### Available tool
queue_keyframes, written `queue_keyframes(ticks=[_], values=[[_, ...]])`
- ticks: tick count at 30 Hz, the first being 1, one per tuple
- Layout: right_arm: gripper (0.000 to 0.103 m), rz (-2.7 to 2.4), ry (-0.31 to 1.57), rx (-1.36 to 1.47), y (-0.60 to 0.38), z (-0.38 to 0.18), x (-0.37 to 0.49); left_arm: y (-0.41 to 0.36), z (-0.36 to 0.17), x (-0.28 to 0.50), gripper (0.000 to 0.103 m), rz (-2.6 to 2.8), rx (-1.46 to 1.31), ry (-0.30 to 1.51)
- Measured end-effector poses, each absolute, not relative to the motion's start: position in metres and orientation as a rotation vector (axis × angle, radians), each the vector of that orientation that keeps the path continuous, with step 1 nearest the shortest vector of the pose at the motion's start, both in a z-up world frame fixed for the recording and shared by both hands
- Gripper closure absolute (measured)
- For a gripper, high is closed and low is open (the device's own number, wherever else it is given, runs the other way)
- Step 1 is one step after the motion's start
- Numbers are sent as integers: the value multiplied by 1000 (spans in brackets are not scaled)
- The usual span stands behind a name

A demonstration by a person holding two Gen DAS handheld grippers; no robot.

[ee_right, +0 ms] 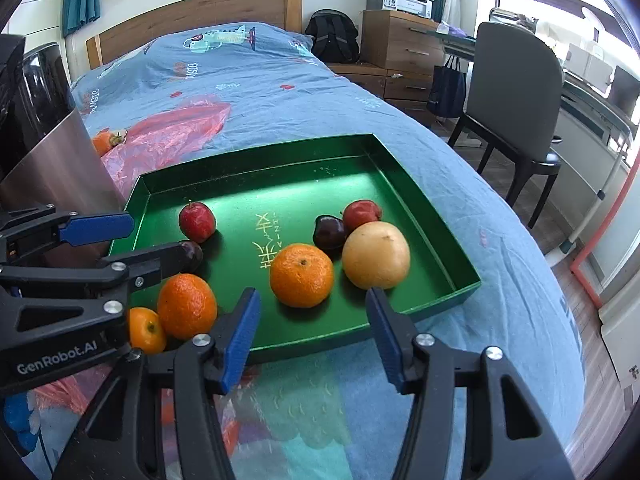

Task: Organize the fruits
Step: 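Withdraw both open tools from the green tray toward the remaining fruits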

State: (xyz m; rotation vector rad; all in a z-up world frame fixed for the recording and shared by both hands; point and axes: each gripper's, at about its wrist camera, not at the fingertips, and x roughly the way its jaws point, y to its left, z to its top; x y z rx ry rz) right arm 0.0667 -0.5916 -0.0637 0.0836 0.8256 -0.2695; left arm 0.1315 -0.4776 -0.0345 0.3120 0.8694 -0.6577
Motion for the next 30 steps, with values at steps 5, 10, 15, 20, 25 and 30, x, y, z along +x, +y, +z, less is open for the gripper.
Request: queue_keyframes(ticks=[5,10,15,20,25,30], values=[[35,-281,817,99,-581,-47,40,-456,-15,102,50,-677,294,848],[35,-270,817,105,-561,-32,15,-423,-2,74,46,-674,273,838],[32,-247,812,114,-532,-19,-10,-386,7,48,44,-656,272,837],[28,-221,807,113,-498,-7,-32,-348,19,27,43,-637,258,822],[26,-191,805,102,-466,3,-48,-306,29,7,42,-598,233,805],[25,-160,811,99,-434,10,-62,-264,31,-8,40,-549,207,798]])
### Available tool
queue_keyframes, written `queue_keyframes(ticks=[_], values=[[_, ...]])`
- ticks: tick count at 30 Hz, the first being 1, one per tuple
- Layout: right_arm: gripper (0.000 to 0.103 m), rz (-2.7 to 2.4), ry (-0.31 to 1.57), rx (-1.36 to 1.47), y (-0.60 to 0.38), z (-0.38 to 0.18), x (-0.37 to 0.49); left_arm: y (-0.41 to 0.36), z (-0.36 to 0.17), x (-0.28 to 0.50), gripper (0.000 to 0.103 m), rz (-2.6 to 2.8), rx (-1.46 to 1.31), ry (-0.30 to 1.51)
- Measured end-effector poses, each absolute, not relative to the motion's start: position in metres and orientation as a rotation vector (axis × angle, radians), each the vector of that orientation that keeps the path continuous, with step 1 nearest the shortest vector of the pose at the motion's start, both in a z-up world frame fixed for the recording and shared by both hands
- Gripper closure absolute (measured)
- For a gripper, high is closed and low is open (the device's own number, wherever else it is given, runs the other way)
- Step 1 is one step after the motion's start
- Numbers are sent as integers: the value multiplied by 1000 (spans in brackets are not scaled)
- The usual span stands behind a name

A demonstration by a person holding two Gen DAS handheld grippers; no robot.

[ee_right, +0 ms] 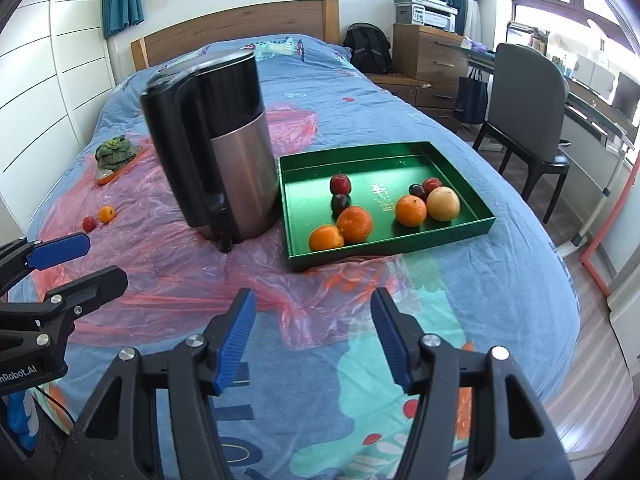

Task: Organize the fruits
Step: 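Withdraw both open tools from the green tray toward the remaining fruits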

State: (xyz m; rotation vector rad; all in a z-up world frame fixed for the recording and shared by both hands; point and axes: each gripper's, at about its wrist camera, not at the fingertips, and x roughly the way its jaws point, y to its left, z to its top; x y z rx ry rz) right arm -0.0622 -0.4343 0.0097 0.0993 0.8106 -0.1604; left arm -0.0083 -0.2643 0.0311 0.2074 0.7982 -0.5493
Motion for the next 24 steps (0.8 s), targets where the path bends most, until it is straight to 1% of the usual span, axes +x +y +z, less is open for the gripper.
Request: queue_keyframes(ticks=[8,24], values=[[24,-115,819,69,-382,15,-77,-203,29,-30,39,-475,170,783],[24,-66,809,71,-317,16,-86,-100,11,-47,39,-317,107,789]])
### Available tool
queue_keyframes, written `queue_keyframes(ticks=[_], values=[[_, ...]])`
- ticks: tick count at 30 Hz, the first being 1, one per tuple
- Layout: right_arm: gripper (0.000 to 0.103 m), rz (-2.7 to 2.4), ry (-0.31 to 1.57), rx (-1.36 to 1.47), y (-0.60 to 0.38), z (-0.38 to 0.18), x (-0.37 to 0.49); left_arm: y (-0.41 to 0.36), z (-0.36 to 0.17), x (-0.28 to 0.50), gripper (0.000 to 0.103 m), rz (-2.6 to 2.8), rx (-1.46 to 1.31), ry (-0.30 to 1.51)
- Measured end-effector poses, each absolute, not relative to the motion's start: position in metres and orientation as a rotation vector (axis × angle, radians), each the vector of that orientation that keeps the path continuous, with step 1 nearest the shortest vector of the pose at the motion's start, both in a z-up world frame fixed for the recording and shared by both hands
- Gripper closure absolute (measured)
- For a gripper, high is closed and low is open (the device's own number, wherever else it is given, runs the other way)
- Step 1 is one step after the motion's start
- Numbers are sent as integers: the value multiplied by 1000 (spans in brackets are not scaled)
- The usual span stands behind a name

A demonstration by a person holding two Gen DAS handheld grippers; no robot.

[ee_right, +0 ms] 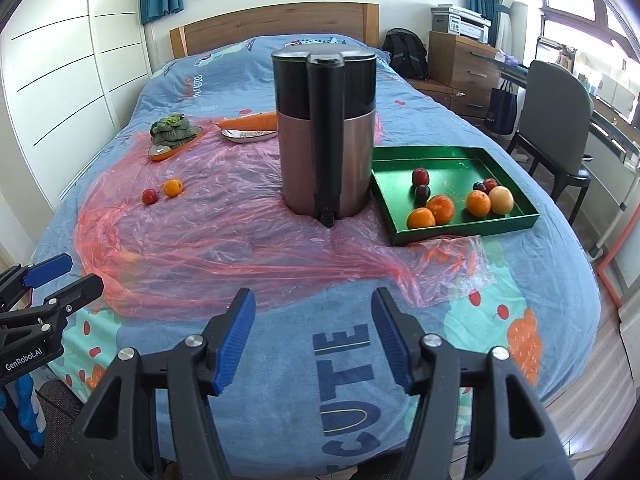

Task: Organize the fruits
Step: 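Withdraw both open tools from the green tray toward the remaining fruits, then grasp the small red apple with the left tool while the right tool grasps the tangerine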

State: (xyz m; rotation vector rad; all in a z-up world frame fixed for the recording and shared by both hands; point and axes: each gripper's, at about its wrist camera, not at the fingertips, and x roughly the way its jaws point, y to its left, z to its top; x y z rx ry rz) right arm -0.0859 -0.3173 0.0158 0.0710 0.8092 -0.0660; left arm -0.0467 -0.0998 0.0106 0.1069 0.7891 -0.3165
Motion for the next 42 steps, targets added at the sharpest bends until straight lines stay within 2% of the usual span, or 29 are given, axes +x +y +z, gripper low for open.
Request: queue_keyframes(ticks=[12,25,42], values=[[24,30,826,30,-269,1,-60,-62,-17,-26,39,-223,63,830],[24,180,874,-11,-209,-38,17,2,-44,29,39,-66,-36,818],[24,304,863,-1,-155,-66,145,25,-78,161,39,-60,-54,856]])
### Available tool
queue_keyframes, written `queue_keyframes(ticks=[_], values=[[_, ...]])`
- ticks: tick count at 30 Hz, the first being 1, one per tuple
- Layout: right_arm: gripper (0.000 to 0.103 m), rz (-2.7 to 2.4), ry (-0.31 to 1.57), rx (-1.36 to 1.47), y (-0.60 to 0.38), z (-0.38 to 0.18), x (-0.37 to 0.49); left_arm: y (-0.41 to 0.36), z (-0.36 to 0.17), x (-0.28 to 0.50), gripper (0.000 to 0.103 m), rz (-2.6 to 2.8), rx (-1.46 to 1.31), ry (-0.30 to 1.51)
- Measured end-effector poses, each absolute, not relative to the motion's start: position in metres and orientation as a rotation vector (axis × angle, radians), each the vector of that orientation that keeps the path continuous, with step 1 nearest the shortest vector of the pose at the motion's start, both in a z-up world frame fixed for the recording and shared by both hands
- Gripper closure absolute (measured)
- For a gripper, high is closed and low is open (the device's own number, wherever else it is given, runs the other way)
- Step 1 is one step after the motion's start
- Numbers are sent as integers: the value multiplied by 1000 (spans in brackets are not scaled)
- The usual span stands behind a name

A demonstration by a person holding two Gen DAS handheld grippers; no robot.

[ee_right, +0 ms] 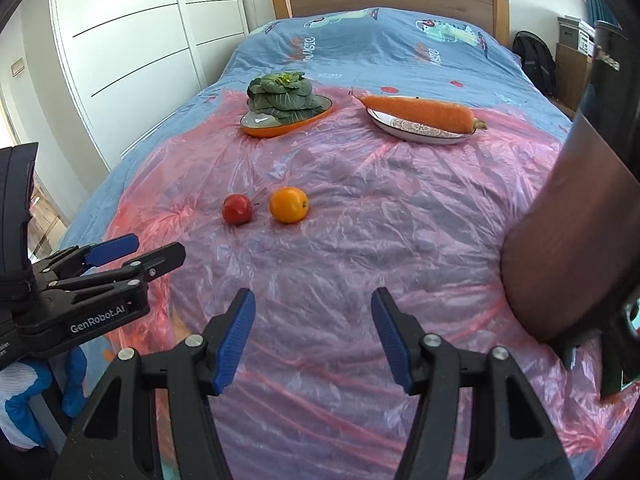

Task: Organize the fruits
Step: 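Grasp the small red apple with the left tool while the right tool grasps the tangerine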

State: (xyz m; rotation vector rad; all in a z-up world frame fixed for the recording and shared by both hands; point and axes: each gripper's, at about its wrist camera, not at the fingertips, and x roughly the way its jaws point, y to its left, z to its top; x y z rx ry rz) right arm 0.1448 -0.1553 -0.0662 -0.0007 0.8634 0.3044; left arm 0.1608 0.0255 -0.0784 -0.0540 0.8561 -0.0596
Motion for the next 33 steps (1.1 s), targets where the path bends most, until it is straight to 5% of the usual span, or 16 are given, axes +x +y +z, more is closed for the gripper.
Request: queue_keyframes(ticks=[22,28,33], values=[[24,367,874,26,-138,-100,224,22,-120,249,41,-218,30,894],[24,375,868,29,-138,-101,231,24,-124,250,69,-251,21,890],[24,382,864,37,-133,-102,238,28,-123,247,72,-259,-1,876]])
